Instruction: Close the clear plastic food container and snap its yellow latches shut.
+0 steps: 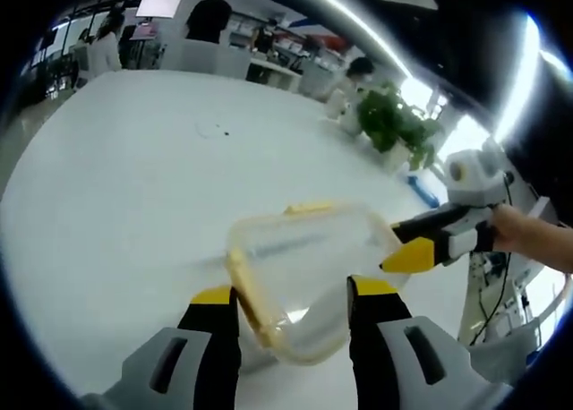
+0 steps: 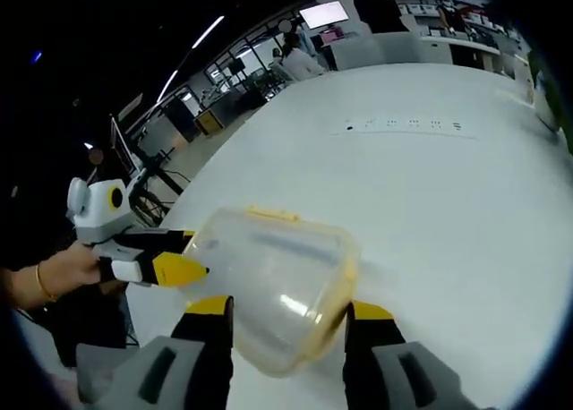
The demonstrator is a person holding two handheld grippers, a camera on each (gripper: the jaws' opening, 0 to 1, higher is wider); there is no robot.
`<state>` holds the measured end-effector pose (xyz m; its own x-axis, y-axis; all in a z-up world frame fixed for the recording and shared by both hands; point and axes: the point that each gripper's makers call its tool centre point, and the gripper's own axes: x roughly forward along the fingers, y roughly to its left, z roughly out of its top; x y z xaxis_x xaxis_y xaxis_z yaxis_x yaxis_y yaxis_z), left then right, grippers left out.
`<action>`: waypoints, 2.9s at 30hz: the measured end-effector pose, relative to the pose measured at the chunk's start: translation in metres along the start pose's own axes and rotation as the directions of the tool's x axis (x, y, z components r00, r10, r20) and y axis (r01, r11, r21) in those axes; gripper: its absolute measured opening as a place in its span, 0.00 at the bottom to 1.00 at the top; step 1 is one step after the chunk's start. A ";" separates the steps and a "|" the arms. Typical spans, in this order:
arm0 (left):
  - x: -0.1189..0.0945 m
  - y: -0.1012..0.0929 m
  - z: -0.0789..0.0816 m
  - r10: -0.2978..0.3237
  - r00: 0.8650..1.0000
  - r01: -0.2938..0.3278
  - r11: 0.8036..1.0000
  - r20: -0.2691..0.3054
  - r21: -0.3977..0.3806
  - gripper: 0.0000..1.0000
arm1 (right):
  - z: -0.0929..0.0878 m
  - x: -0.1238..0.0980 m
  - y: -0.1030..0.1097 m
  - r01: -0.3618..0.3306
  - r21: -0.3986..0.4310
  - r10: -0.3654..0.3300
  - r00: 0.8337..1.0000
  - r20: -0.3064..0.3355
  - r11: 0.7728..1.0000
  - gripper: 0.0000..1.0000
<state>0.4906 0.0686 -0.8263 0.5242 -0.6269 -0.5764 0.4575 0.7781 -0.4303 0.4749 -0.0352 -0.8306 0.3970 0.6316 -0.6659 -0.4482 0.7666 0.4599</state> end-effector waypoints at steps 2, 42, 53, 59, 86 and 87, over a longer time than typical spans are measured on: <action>0.003 0.003 0.004 -0.002 1.000 0.002 1.000 0.004 0.002 0.46 | 0.004 0.002 -0.002 0.001 0.001 -0.001 1.000 0.007 1.000 0.47; 0.034 0.031 0.050 0.026 0.991 -0.023 0.999 0.134 -0.024 0.46 | 0.054 0.026 -0.030 -0.011 0.001 0.011 0.995 0.098 1.000 0.49; 0.032 0.032 0.050 0.049 0.988 -0.036 0.996 0.146 -0.087 0.45 | 0.054 0.025 -0.027 -0.011 0.016 0.009 0.993 0.118 1.000 0.49; 0.031 0.032 0.049 0.027 0.991 -0.015 0.995 0.133 -0.094 0.45 | 0.054 0.025 -0.027 -0.018 0.017 0.016 0.993 0.114 1.000 0.49; -0.026 0.020 0.035 -0.056 0.984 0.042 0.996 0.172 0.083 0.63 | 0.037 -0.029 -0.010 0.036 -0.079 -0.018 0.977 0.211 0.996 0.65; -0.028 0.019 0.035 -0.056 0.983 0.042 0.995 0.172 0.087 0.64 | 0.036 -0.030 -0.009 0.037 -0.081 -0.019 0.977 0.211 0.996 0.66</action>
<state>0.5097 0.0999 -0.7944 0.6136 -0.6668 -0.4229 0.5395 0.7451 -0.3920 0.4958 -0.0570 -0.7932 0.5652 0.6273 -0.5357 -0.4965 0.7773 0.3864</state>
